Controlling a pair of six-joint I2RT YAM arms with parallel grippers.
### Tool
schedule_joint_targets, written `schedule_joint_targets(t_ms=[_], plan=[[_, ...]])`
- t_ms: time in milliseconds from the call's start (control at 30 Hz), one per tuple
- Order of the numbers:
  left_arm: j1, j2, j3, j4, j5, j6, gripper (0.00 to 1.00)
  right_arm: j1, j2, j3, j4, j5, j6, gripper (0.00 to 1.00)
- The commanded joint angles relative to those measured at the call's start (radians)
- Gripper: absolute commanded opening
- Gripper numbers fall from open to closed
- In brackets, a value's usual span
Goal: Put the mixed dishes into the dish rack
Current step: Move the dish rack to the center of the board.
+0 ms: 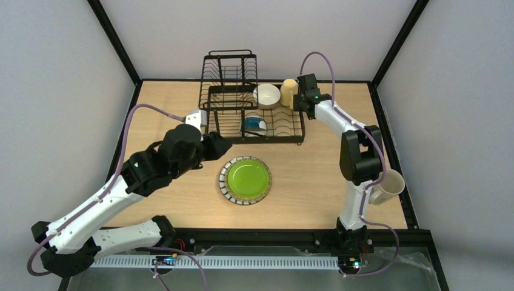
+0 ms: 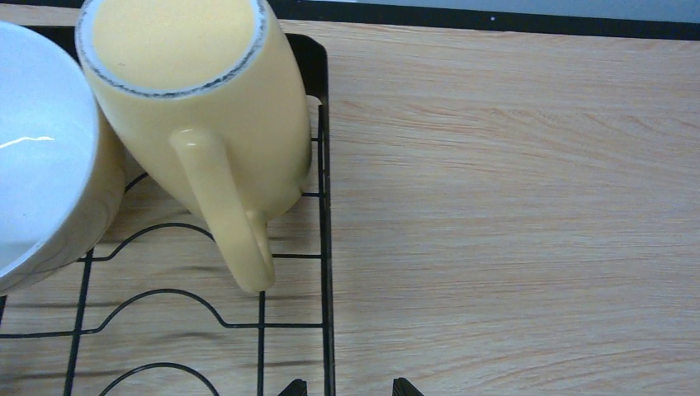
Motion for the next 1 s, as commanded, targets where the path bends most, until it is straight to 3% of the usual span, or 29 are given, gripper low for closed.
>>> schedule_joint_targets(t_ms=[0, 467, 867, 967], plan=[[0.008, -0.003, -0.016, 0.016, -0.002, -0.003, 0.99, 0.004, 0.003, 0.000, -0.025, -0.052, 0.009, 0.59], [0.008, -0.001, -0.026, 0.013, -0.011, -0.006, 0.99, 0.005, 0.099, 0.022, -0.026, -0.063, 0.019, 0.57], [0.018, 0.017, -0.070, 0.048, -0.071, 0.006, 0.99, -0.009, 0.100, 0.002, -0.027, -0.061, 0.056, 0.03], [0.047, 0.043, -0.088, 0.089, -0.077, 0.042, 0.99, -0.011, 0.086, -0.016, -0.022, -0.063, 0.060, 0.00]])
